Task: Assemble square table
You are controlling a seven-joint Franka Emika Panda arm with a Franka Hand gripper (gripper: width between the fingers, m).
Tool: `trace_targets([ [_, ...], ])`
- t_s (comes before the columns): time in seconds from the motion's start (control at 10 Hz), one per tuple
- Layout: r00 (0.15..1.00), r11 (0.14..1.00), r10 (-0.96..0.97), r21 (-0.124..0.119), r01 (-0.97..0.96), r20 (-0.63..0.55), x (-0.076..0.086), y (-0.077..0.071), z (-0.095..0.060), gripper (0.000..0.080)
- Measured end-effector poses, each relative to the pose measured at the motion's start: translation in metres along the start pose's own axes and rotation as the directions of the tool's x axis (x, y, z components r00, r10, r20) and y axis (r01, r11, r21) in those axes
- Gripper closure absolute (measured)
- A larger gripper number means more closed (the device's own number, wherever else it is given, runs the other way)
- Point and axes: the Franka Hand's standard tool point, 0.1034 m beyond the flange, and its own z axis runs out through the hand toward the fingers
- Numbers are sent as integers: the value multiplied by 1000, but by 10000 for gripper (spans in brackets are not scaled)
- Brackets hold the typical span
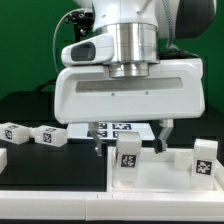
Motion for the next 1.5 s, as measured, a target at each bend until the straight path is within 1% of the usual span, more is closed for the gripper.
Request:
trace_targets([
  [0.1, 999, 1000, -1, 11, 1, 48, 1, 0, 2, 150],
  [0.3, 990, 1000, -10, 24, 6, 138, -5, -3, 5, 150],
  [0.4, 991, 1000, 3, 25, -7, 136, -4, -3, 5, 150],
  [0.5, 991, 1000, 3, 25, -7, 137, -4, -3, 5, 239],
  [0.6, 990, 999, 36, 22, -39, 138, -4, -3, 6, 239],
  [0.7, 985, 994, 105, 12, -108, 139, -4, -3, 6, 407],
  [0.8, 971, 981, 194, -5, -195, 139, -4, 2, 5, 511],
  [1.0, 939, 945, 327, -26, -326, 104, -6, 5, 8, 521],
  [1.2, 862, 864, 503, -41, -502, 54, -7, 5, 8, 524],
  [1.4, 743, 744, 668, -43, -667, 35, -6, 7, 9, 524],
  [1.5, 679, 680, 733, -39, -732, 35, -6, 8, 10, 524],
])
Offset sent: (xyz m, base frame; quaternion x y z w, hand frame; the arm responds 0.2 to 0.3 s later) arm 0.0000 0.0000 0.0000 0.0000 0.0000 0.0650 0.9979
